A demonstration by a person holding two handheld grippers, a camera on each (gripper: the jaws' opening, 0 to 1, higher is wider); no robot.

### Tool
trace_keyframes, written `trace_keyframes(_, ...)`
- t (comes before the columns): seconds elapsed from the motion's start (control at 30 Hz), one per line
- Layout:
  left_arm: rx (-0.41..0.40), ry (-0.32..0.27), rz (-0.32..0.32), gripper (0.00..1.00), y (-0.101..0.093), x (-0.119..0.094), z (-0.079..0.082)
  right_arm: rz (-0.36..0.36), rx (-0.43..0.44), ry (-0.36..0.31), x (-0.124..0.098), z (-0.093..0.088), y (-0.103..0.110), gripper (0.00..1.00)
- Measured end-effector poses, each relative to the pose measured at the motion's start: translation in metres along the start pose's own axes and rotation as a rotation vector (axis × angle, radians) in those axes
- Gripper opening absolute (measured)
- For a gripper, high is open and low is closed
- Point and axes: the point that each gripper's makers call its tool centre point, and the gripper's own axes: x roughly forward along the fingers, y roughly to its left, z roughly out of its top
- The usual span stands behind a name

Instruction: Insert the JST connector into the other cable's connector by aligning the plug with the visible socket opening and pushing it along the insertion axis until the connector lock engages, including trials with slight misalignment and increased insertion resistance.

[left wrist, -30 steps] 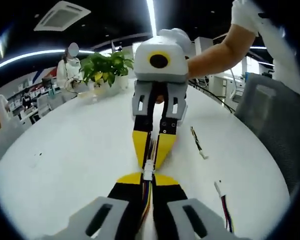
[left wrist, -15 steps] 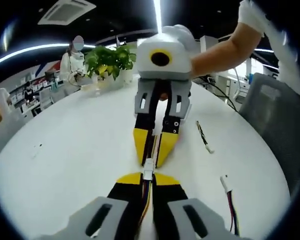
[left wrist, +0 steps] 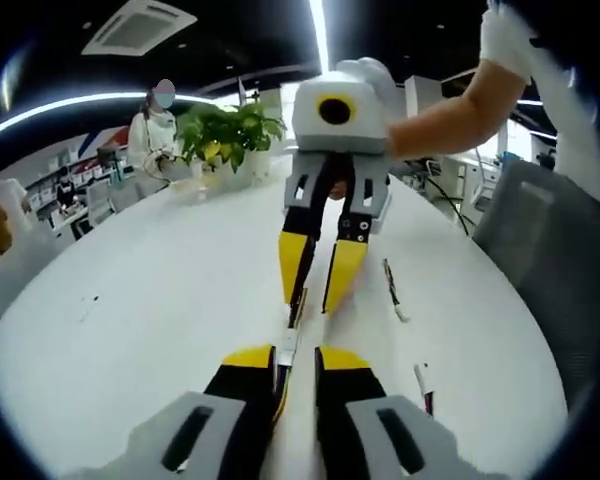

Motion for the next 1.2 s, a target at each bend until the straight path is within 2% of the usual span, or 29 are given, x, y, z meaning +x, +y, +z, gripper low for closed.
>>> trace_keyframes(0.1, -0.007, -0.018, -0.008, 0.09, -0.013, -0.004, 0.005, 0.006, 0.002, 0.002, -0.006, -0.005, 0.012, 0.10)
trace_keyframes(0.43, -0.059, -0.013, -0.026, 0.09, -0.051, -0.008, -0.002, 0.019, 0.031, 0.058, -0.016, -0.025, 0.040, 0.13)
trace_keyframes(0.57, -0.082, -0.013, -0.027, 0.10, -0.059, -0.010, -0.006, 0.031, 0.032, 0.085, -0.018, -0.032, 0.051, 0.13)
trace_keyframes(0.67, -0.104, -0.012, -0.036, 0.10, -0.065, -0.010, -0.010, 0.047, 0.042, 0.134, -0.017, -0.046, 0.060, 0.14)
trace_keyframes(0.8, -0.115, -0.007, -0.036, 0.10, -0.072, -0.010, -0.014, 0.064, 0.044, 0.165, -0.017, -0.055, 0.071, 0.14)
trace_keyframes(0.93, -0.130, 0.006, -0.033, 0.10, -0.074, -0.008, -0.021, 0.068, 0.052, 0.172, -0.015, -0.060, 0.076, 0.12)
trace_keyframes(0.97, -0.133, 0.008, -0.033, 0.10, -0.075, -0.008, -0.022, 0.064, 0.054, 0.152, -0.015, -0.058, 0.075, 0.12)
trace_keyframes(1.2, -0.143, 0.017, -0.042, 0.10, -0.077, -0.005, -0.029, 0.047, 0.051, 0.144, -0.015, -0.060, 0.072, 0.08)
